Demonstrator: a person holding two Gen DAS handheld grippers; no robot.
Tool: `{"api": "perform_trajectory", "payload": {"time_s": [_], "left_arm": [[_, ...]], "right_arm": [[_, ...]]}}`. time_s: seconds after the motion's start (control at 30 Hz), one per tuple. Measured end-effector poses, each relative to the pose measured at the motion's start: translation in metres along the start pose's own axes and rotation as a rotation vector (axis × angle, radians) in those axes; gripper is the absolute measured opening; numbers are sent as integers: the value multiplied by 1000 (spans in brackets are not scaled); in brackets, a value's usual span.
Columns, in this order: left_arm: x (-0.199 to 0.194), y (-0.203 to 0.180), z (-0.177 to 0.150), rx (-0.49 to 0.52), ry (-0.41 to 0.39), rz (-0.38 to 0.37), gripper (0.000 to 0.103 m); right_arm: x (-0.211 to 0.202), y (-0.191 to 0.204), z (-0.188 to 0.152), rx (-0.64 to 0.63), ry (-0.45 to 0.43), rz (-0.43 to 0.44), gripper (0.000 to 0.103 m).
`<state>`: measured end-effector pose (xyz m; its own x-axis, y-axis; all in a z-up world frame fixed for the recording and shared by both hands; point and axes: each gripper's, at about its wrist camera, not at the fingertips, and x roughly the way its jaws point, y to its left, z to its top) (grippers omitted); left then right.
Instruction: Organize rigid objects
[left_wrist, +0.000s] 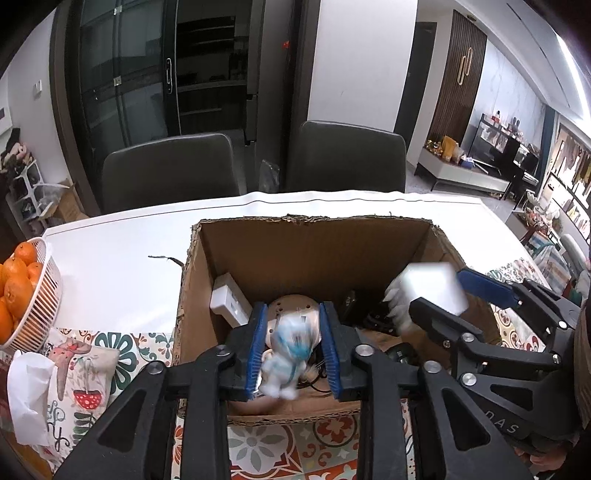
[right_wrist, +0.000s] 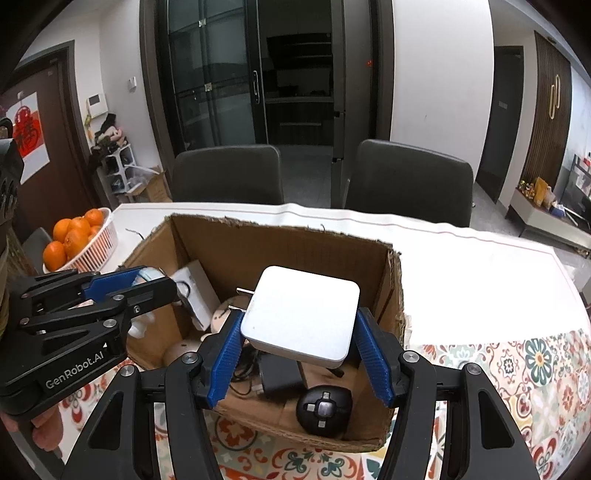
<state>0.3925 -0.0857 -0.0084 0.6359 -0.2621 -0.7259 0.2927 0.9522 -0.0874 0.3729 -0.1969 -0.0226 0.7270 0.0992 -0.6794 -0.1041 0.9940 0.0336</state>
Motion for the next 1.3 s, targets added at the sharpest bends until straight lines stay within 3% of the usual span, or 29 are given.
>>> {"api": "perform_trajectory", "payload": {"time_s": [0.07,0.13,0.27,0.67,0.93,1.3], "left_arm": [[-3,0,-1,1,-9,9,48],[-7,1,-1,4,-24,25,48],[-23,1,-5,-4,-59,64,59],[-102,-15,-37,39,-216,137,72],[-153,-26,-66,46,-286,137,75],[-206,-37,-113,26,-374,164,95]], "right_arm": [[-1,0,0,-4,-7,-11,62],[-5,1,1,-14,-10,-25,64],[-16,0,2,-2,-29,-47,66],[-85,0,-24,76,-143,-80,71],[-142,8,-47,89,-212,-117,76],[-206,25,-84,77,-303,-190,86]]}}
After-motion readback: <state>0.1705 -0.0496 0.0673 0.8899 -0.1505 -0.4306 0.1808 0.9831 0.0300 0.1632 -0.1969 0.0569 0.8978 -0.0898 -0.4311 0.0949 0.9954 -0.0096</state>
